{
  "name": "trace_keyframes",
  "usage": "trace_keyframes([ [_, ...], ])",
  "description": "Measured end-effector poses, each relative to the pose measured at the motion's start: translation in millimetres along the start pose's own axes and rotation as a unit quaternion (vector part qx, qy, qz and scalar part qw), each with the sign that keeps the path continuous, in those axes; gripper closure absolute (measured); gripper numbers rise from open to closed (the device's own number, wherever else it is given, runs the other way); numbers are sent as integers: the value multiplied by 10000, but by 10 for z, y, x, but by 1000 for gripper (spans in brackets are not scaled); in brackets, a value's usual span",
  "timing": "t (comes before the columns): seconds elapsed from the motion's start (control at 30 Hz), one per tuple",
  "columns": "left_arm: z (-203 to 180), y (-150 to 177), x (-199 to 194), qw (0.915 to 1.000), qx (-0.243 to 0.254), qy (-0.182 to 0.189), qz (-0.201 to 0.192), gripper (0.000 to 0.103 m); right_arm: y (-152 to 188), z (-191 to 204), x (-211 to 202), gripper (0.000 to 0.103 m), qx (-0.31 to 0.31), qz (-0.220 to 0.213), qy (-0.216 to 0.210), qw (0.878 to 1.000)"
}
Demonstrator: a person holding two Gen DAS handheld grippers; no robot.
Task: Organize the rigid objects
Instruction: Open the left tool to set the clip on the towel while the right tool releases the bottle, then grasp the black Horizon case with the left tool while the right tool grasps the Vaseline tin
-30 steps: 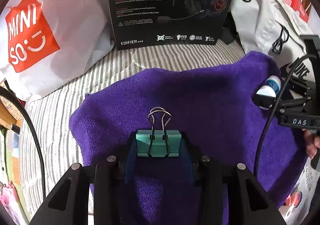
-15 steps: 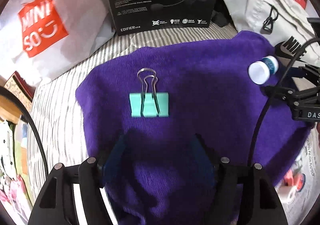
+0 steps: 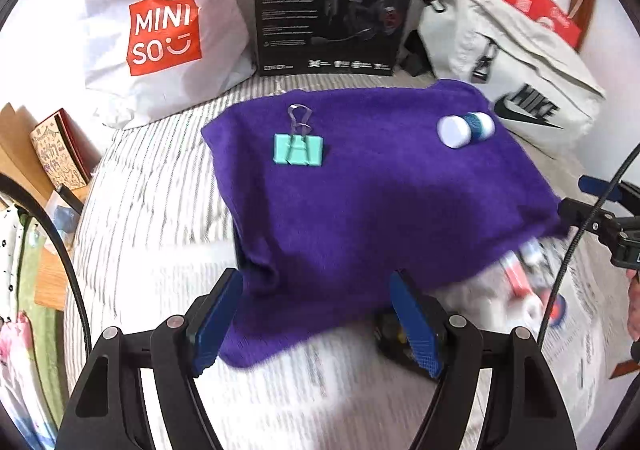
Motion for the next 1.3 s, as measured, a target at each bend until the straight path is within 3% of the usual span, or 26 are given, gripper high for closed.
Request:
trace_keyframes([
  [0.17, -249, 267, -109, 9996, 110, 245, -103, 29, 344, -17, -245, 12, 272, -152, -184, 9993],
  [0.4, -486, 550, 31, 9991, 47, 382, 165, 29, 670, -29, -520, 12, 529, -385, -316, 9974],
  [0.7, -665, 595, 309, 9987, 53, 160, 485, 28, 853, -70, -613, 12, 528, -477, -197, 9973],
  [0.9, -524, 686, 259, 9987, 190, -156, 444, 18, 952, -75, -611, 12, 435, -470, -135, 9979],
  [1.07, -289, 747, 181, 9991, -51, -210, 366, 18, 998, -56, -587, 12, 478, -430, -270, 9976],
  [1.17, -326, 716, 226, 9991, 147, -204, 353, 22, 1002, -6, -577, 12, 421, -411, -294, 9978],
  [1.3, -443, 636, 231, 9990, 407, 8, 183, 67, 1020, 46, -543, 12, 329, -371, -284, 9984],
])
Point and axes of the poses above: each gripper's, at about its wrist camera, not at the fingertips, and x roughly the way its jaws point, z to its left, y to its underside, the point moved 7 cm from there along x, roughly the way its jaws point, and after that the axes turned 4 degrees about y, right-handed, at the moved point
